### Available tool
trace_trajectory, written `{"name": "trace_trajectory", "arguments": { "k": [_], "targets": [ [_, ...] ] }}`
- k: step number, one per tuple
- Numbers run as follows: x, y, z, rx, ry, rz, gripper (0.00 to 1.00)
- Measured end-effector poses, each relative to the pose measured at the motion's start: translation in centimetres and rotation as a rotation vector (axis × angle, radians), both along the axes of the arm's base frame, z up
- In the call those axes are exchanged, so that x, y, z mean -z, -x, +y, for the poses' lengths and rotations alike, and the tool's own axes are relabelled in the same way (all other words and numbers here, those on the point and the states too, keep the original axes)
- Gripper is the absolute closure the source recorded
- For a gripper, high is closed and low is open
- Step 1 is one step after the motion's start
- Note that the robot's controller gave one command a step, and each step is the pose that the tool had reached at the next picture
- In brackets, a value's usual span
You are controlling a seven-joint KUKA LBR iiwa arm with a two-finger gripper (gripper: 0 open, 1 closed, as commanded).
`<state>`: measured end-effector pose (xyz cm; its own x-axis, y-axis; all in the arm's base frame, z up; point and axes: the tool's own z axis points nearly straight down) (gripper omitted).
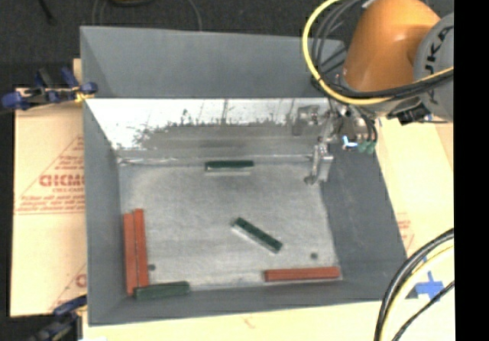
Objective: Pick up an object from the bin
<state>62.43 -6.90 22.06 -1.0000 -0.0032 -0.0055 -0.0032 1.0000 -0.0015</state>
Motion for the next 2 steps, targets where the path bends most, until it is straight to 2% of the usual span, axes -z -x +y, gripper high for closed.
{"name": "trace_trajectory", "arguments": {
  "k": [1,2],
  "targets": [
    [0.0,0.0,0.0,0.000,0.000,0.000,0.00],
    [5.2,1.3,1.9,-0.032,0.001,-0.005,0.00]
  ]
}}
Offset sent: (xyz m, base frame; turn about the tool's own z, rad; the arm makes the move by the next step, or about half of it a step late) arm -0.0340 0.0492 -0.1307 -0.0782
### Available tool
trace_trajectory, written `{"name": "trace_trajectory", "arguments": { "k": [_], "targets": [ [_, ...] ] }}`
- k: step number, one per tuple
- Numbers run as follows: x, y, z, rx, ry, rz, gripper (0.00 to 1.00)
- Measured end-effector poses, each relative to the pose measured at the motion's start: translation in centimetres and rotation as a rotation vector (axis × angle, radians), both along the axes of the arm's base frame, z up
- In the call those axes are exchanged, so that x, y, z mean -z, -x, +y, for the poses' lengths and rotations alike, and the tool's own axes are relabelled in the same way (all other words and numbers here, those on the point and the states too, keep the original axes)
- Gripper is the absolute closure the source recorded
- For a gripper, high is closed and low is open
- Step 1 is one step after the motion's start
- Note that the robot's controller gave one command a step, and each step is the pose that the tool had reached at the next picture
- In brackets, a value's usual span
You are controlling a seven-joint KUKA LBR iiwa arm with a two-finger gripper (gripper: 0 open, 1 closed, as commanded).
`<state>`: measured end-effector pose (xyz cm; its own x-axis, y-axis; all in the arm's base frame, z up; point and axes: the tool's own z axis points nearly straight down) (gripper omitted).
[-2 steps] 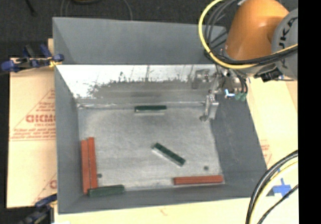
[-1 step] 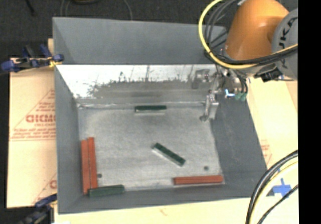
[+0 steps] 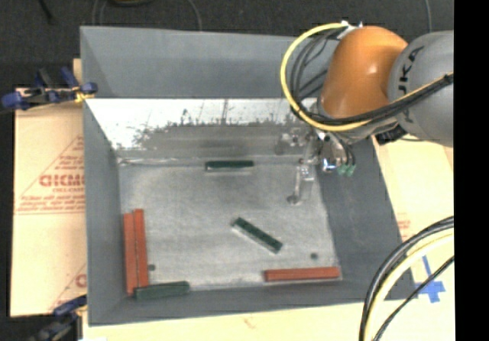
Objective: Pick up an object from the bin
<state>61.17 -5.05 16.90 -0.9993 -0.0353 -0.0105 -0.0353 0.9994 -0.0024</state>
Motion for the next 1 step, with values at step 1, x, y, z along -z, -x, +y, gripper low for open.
{"name": "trace_trajectory", "arguments": {
  "k": [1],
  "targets": [
    [6.25,3.31,3.01,0.068,-0.003,0.004,0.00]
  ]
}}
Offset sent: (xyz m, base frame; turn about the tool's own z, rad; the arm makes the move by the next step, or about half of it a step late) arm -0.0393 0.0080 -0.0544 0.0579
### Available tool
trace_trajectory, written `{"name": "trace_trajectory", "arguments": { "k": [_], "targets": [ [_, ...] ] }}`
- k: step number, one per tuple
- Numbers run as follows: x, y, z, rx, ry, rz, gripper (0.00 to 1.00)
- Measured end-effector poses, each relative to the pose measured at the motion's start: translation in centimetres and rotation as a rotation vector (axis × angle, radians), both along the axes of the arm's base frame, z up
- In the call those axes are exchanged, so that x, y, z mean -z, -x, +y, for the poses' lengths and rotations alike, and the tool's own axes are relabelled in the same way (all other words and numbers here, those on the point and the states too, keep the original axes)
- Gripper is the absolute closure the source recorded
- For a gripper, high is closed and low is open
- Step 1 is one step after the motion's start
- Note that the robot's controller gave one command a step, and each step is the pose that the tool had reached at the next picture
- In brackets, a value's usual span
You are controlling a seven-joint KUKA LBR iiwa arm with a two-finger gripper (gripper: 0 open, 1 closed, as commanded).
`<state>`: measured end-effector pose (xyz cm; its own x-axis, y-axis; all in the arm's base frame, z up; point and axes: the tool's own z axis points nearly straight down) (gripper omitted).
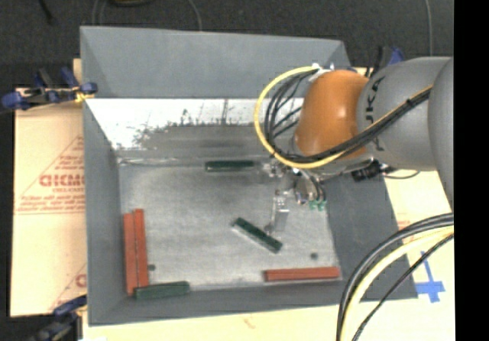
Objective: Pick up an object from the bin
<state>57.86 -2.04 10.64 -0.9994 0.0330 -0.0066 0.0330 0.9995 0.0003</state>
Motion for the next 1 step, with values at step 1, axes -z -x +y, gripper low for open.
{"name": "trace_trajectory", "arguments": {
  "k": [1],
  "targets": [
    [2.98,1.12,0.44,0.028,-0.001,0.009,0.00]
  ]
}}
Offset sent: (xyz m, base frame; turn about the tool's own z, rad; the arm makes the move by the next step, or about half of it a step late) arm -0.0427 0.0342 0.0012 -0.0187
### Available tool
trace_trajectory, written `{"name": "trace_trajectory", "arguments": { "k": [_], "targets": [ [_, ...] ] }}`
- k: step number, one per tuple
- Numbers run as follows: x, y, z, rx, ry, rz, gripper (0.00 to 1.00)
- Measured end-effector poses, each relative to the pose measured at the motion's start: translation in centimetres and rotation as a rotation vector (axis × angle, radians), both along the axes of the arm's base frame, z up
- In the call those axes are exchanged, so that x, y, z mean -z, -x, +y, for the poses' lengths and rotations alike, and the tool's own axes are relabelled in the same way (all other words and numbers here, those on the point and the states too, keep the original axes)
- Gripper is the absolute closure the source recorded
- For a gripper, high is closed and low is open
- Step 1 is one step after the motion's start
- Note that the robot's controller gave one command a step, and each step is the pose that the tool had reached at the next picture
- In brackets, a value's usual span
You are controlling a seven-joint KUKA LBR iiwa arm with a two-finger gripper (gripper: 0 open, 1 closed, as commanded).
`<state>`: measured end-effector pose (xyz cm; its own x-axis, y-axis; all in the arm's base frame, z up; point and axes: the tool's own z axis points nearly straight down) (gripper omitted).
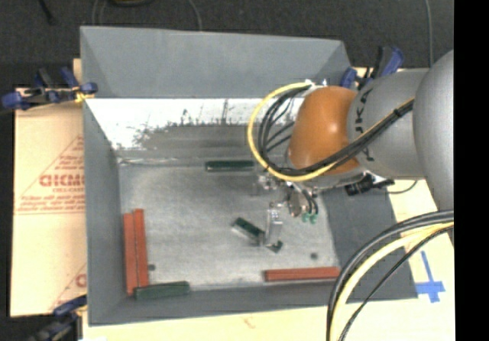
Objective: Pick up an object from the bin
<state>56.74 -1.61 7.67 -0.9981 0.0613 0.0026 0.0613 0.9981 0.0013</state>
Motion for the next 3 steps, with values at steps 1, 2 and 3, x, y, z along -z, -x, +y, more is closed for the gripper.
{"name": "trace_trajectory", "arguments": {
  "k": [1,2,3],
  "targets": [
    [-2.2,2.0,1.6,-0.031,0.003,-0.004,0.00],
    [0.6,4.0,2.3,-0.101,0.002,-0.005,1.00],
    [0.6,4.0,2.3,-0.102,0.002,-0.005,1.00]
  ]
}}
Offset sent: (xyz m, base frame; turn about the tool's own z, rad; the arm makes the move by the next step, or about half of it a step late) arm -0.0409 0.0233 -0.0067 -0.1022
